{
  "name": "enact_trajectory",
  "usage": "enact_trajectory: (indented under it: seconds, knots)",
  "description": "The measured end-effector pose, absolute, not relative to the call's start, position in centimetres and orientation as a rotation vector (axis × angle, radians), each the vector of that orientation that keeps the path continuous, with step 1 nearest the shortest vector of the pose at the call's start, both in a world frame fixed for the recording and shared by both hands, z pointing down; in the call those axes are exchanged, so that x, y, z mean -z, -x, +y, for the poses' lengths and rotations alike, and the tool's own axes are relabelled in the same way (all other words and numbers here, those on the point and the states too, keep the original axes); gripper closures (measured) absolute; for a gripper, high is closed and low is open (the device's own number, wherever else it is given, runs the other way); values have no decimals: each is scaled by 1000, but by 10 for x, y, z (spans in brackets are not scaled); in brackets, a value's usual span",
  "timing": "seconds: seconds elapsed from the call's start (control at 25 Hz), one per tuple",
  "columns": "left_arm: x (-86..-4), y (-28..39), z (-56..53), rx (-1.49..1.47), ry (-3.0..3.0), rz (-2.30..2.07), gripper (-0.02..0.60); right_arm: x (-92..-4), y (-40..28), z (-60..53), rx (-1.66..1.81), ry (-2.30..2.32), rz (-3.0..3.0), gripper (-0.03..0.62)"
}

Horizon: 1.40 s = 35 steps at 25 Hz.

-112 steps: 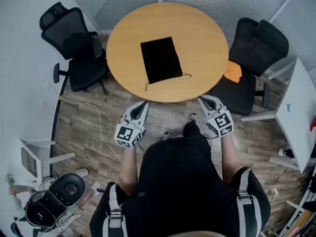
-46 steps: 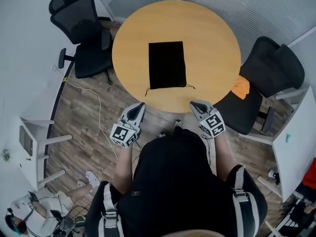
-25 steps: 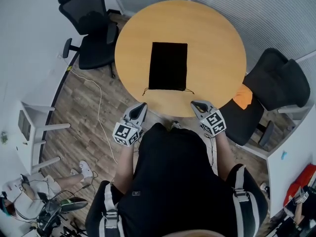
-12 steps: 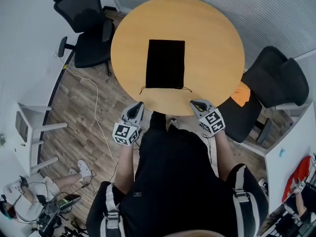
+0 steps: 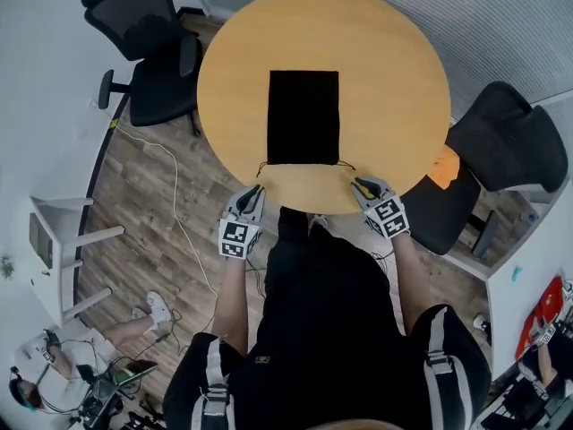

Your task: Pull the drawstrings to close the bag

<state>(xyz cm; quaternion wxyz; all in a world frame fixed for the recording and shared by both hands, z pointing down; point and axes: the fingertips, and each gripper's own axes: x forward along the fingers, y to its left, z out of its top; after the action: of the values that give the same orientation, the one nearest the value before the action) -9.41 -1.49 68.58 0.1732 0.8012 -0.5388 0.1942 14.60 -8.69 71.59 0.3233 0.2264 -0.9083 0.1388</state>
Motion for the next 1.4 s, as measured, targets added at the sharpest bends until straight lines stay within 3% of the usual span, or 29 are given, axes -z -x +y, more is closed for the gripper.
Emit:
enact_trajectory:
  seconds: [0.2,0.84,1.24,1.4]
  knots:
    - [-723,103,-29,-696,-2286,-1449,518,-740,-149,-101,-383,-608,-2335,469]
    - [-810,146,-55,-835,-2121,-1309,488,-792,-147,-130,-234,-617,-2098,451]
    - [-841,137,-58,-1036,-2134,-1144,468,-819,-153,-127,-75,-599,-1935,430]
    - [-847,136,-60,-1059,-2149,-1079,451,-825,-155,-133,-7,-604,-1867,453]
